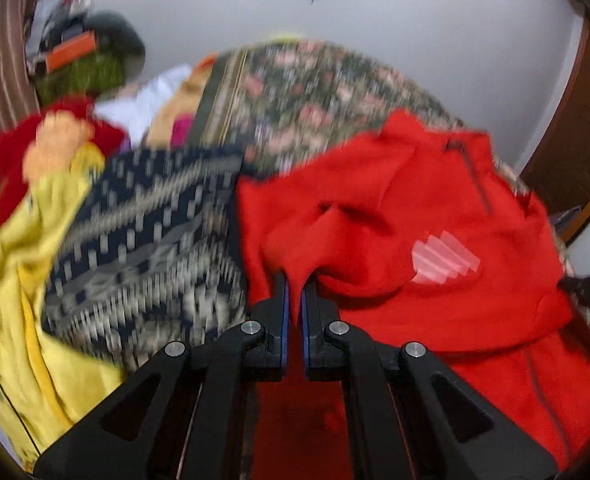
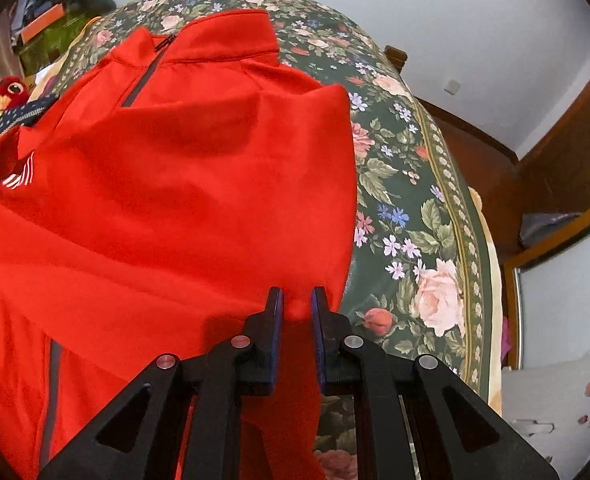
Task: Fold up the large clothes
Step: 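Fold the hem up toward the collar with the left gripper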
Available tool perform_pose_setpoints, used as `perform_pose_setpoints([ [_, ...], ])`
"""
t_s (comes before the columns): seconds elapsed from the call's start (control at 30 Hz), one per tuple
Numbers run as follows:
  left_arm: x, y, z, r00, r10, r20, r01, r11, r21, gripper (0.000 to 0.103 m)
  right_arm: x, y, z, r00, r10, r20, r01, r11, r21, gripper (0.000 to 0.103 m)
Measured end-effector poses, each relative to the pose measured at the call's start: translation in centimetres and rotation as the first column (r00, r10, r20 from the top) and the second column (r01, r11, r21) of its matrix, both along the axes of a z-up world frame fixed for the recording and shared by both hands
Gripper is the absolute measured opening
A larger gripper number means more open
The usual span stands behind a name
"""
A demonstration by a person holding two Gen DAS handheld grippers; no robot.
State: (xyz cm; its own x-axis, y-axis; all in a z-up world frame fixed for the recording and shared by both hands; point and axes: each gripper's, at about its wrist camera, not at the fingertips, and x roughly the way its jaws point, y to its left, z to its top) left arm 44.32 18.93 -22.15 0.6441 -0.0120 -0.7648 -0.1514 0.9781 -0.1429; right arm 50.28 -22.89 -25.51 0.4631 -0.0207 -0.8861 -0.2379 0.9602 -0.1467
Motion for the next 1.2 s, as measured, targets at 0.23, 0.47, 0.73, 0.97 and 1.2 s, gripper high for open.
perform_pose_setpoints([
  [0.23,-3.2,0.4,-5.3,0.990,0.023,-0.141,-0.025,1.000,-0.009,0.023,0.0,-0.4,-0.1,0.999,-0.038,-0.010,0.038,0.999,0.027,0.009],
  [0.47,-4.9,-1.1,-6.6,0.973,-0.041,-0.228,0.064,0.993,0.097,0.031,-1.1,-0.6,-0.2,0.997,-0.067,0.044,0.070,0.996,-0.062,0.056],
  [0.73,-7.2,-2.6,-3.4,0.972,-0.123,-0.198,0.142,0.986,0.085,0.057,-2.1,-5.3,-0.1,0.986,-0.166,0.011,0.165,0.985,0.046,0.102],
  [0.97,-4.8,-4.3,1.2,0.986,-0.126,-0.109,0.136,0.987,0.086,0.068,-1.6,-5.2,3.0,0.992,-0.122,0.029,0.115,0.975,0.190,0.102],
  [1.2,0.7,-6.9,1.5,0.987,-0.122,-0.104,0.131,0.988,0.087,0.070,1.2,-1.7,3.4,0.997,-0.027,0.067,0.018,0.991,0.130,0.102],
])
